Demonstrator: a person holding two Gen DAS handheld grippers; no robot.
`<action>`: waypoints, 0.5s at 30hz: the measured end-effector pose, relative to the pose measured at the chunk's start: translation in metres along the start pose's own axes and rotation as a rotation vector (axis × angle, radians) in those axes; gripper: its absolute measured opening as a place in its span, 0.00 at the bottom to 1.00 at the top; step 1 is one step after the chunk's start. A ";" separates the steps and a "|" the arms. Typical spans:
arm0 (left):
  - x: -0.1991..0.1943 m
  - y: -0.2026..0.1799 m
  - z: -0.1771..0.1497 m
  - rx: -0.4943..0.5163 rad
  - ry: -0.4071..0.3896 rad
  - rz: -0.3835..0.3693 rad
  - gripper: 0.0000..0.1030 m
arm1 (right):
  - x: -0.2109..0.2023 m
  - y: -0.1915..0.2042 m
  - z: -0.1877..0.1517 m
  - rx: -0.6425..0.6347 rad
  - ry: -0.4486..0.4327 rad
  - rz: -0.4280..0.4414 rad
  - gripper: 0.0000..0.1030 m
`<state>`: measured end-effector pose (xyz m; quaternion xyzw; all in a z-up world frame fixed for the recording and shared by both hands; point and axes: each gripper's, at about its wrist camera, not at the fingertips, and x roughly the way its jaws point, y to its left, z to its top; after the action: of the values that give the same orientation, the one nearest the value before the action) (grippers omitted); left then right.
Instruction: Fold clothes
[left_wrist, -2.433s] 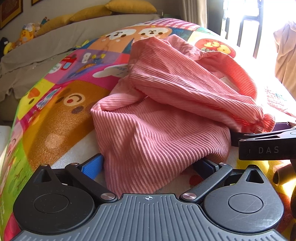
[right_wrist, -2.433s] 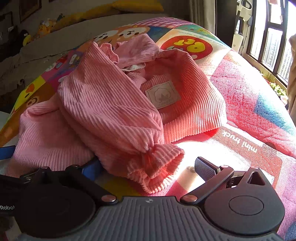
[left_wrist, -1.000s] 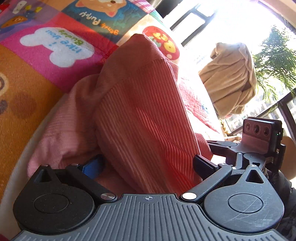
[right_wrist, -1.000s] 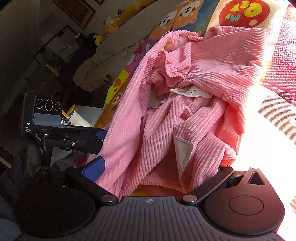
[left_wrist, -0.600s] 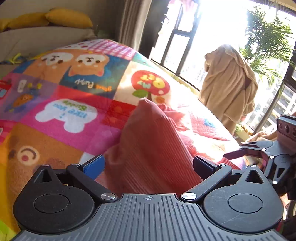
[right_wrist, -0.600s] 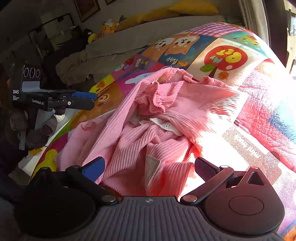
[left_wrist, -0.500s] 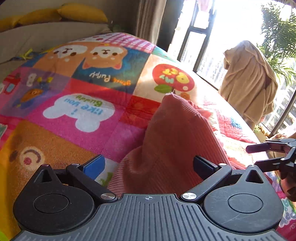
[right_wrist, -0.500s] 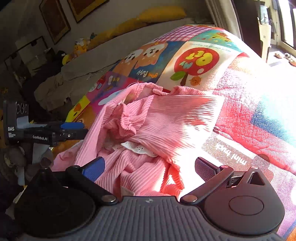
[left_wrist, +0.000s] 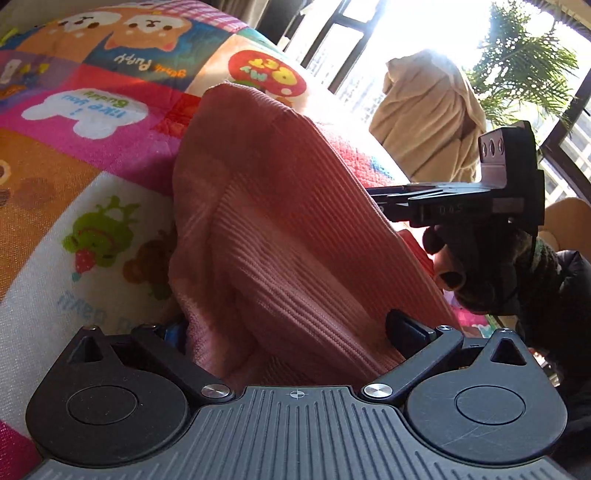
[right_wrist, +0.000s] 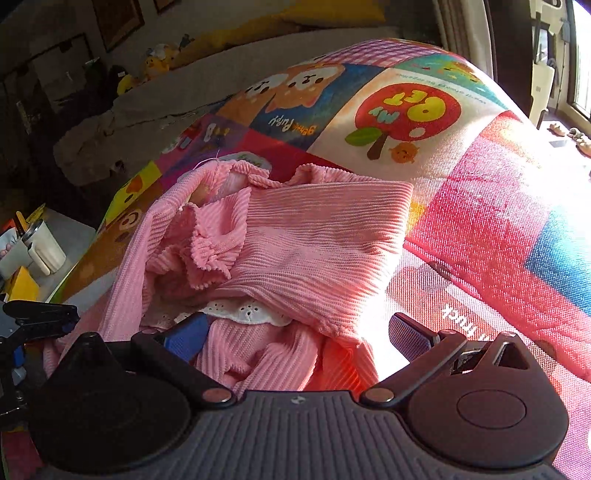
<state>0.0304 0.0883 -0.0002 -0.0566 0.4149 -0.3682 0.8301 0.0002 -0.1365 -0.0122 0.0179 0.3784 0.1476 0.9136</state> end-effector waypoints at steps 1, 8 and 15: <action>-0.002 -0.004 -0.001 0.035 0.012 0.020 1.00 | -0.011 0.001 -0.002 -0.022 -0.018 -0.022 1.00; -0.060 -0.062 -0.010 0.408 -0.069 0.109 1.00 | -0.068 -0.002 -0.030 -0.059 -0.077 -0.144 1.00; -0.013 -0.091 -0.027 0.703 -0.055 0.439 1.00 | -0.072 0.003 -0.030 -0.030 -0.101 -0.158 1.00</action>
<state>-0.0453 0.0374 0.0273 0.3104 0.2439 -0.3001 0.8684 -0.0694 -0.1566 0.0164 -0.0181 0.3297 0.0796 0.9406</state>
